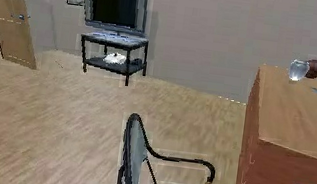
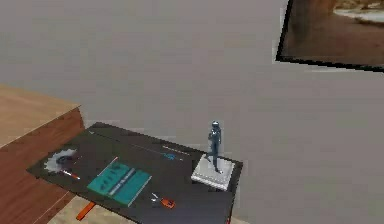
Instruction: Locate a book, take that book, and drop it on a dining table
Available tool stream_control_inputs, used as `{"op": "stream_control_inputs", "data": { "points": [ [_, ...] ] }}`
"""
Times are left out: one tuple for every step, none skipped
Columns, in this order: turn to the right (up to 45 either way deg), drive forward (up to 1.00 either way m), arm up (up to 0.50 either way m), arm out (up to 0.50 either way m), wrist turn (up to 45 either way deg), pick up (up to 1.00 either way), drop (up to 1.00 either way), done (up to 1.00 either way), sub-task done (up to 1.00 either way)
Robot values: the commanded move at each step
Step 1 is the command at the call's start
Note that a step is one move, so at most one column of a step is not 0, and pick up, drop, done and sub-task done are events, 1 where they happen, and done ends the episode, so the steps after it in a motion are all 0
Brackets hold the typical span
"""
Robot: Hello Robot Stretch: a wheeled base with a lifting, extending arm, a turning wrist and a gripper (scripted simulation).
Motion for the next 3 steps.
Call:
{"op": "stream_control_inputs", "data": {
  "points": [
    [-21.0,0.00,0.00,0.00,0.0,0.00,0.00,0.00,0.00],
    [0.0,0.00,0.50,0.00,0.0,0.00,0.00,0.00,0.00],
    [0.0,0.00,0.18,0.00,0.0,0.00,0.00,0.00,0.00]
  ]
}}
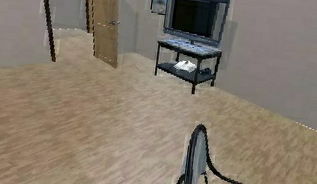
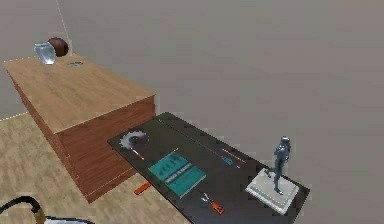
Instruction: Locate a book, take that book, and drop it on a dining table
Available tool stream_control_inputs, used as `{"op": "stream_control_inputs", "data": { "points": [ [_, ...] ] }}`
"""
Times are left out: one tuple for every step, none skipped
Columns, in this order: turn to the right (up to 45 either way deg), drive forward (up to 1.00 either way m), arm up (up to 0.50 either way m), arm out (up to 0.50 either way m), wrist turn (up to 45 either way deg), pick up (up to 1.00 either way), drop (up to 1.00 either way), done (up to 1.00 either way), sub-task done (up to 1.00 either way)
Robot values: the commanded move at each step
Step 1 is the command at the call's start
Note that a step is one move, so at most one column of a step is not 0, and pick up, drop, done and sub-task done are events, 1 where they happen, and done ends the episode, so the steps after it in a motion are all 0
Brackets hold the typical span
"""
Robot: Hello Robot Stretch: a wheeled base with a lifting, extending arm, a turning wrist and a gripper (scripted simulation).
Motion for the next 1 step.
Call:
{"op": "stream_control_inputs", "data": {
  "points": [
    [0.0,0.00,0.00,0.32,0.0,0.00,0.00,0.00,0.00]
  ]
}}
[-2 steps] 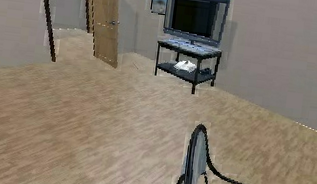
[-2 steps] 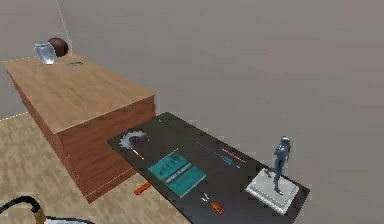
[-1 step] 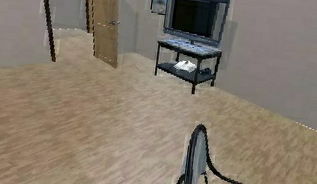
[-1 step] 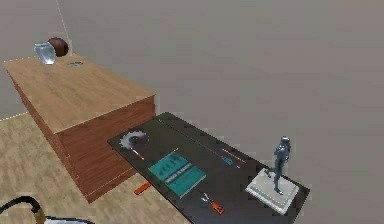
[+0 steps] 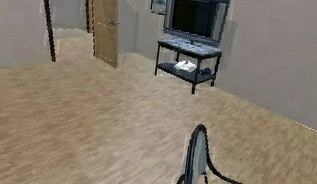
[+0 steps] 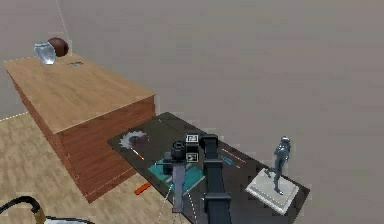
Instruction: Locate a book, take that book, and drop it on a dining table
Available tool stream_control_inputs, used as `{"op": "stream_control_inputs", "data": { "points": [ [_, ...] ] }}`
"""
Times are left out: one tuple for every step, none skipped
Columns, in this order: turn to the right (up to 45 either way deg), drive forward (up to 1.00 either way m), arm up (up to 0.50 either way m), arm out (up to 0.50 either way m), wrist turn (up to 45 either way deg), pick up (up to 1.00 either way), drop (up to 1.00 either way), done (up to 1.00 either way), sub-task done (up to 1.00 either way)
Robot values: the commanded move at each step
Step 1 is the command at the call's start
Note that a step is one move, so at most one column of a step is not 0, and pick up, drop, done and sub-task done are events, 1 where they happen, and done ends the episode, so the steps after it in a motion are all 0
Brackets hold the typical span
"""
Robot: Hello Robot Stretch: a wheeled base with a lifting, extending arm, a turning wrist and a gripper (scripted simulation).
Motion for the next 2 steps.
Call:
{"op": "stream_control_inputs", "data": {
  "points": [
    [0.0,0.00,0.00,0.00,45.0,0.00,0.00,0.00,0.00],
    [0.0,0.00,0.00,0.00,45.0,0.00,0.00,0.00,0.00]
  ]
}}
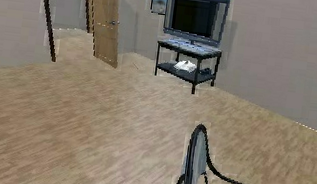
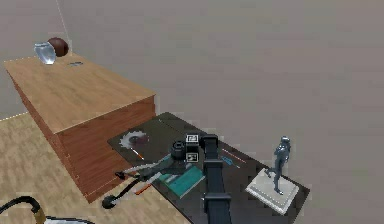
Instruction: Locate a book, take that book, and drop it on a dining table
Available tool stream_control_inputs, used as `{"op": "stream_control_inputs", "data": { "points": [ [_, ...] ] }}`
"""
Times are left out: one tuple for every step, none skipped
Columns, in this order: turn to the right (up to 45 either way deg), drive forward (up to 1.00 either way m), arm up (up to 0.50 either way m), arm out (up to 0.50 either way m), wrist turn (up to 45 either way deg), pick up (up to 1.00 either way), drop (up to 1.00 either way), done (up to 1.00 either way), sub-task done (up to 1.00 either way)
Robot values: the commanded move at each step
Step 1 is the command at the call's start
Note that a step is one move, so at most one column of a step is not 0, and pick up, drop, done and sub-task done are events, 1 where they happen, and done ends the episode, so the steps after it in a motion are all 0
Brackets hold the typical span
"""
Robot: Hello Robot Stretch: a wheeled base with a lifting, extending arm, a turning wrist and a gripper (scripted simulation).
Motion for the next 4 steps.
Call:
{"op": "stream_control_inputs", "data": {
  "points": [
    [0.0,0.00,0.00,0.00,45.0,0.00,0.00,0.00,0.00],
    [0.0,0.00,0.00,0.00,36.0,0.00,0.00,0.00,0.00],
    [0.0,0.00,-0.30,0.00,0.0,0.00,0.00,0.00,0.00],
    [0.0,0.00,0.00,0.00,0.0,1.00,0.00,0.00,0.00]
  ]
}}
